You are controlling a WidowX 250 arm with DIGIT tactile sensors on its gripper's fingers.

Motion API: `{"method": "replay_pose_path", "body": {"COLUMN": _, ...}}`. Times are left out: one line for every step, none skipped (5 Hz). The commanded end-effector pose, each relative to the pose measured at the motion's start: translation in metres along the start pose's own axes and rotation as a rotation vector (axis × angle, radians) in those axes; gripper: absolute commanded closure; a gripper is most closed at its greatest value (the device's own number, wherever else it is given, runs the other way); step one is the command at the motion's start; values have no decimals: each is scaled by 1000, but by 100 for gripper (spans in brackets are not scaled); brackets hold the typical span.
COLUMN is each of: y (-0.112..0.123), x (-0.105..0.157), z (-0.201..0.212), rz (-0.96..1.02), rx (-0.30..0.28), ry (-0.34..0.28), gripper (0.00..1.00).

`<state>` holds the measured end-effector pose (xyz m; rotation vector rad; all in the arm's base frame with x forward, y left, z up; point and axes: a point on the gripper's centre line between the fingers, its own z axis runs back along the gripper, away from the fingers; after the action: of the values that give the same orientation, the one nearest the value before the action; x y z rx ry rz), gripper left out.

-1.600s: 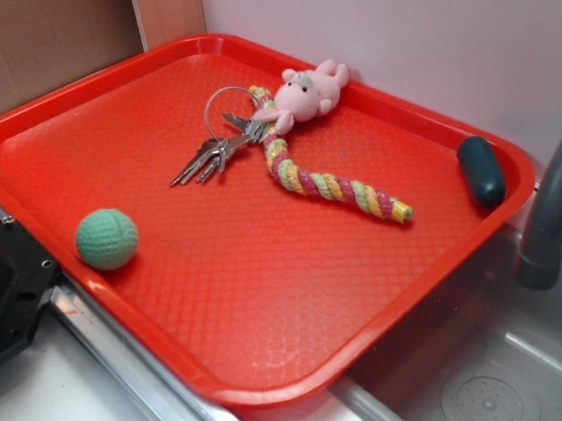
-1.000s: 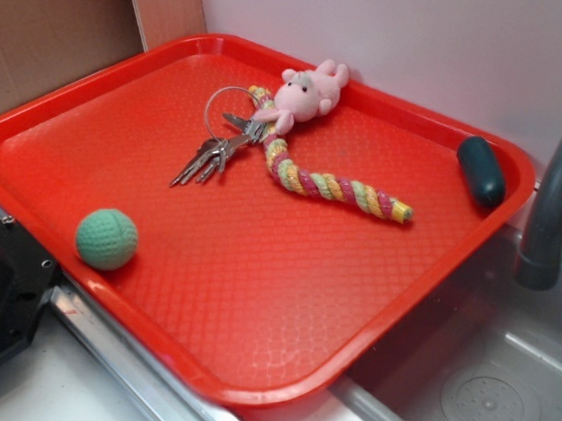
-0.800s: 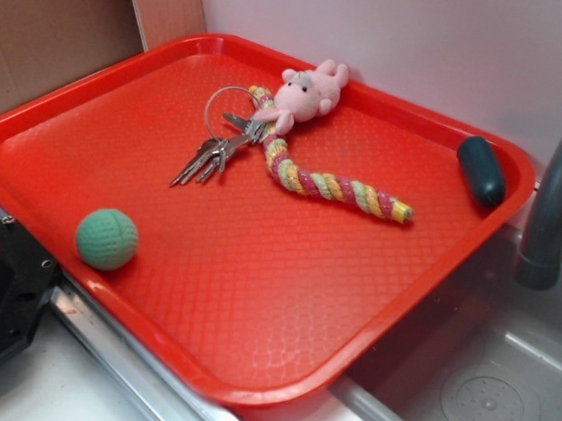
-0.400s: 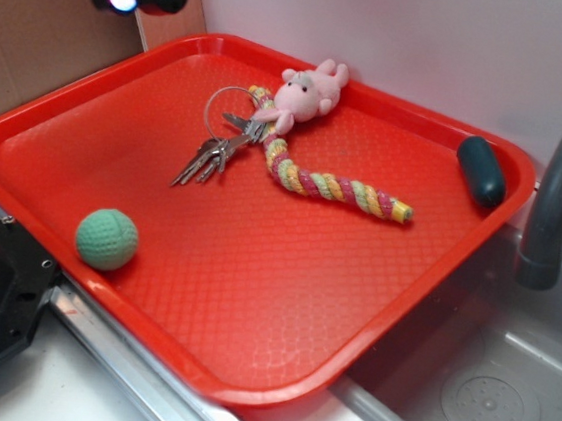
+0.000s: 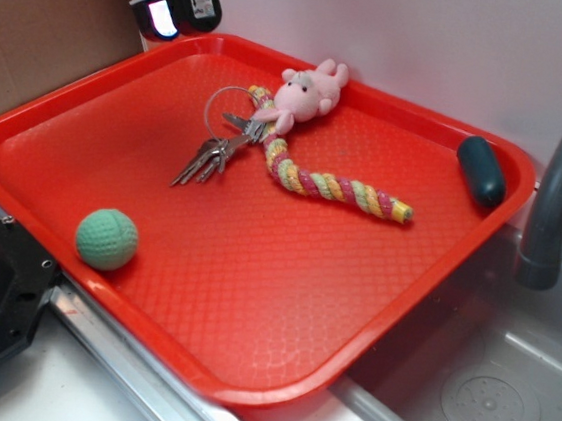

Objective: Grab the silver keys.

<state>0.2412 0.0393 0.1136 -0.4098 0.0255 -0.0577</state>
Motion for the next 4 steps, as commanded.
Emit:
{"method": "replay_pose_path", "body": {"y": -4, "x": 8, "z": 12, "rz": -18, "rx": 20, "ry": -55, "gripper": 0}}
{"method": "replay_pose_path", "body": {"y": -4, "x": 8, "z": 12, "rz": -18, "rx": 20, "ry": -55, "gripper": 0}}
{"method": "replay_pose_path", "body": {"y": -5, "x": 21, "z": -13, "rz": -93, "rx": 28, "ry": -37, "gripper": 0}}
{"method": "replay_pose_path", "body": {"y": -1, "x": 26, "z": -27, "rz": -122, "rx": 37, "ry": -30, "gripper": 0}}
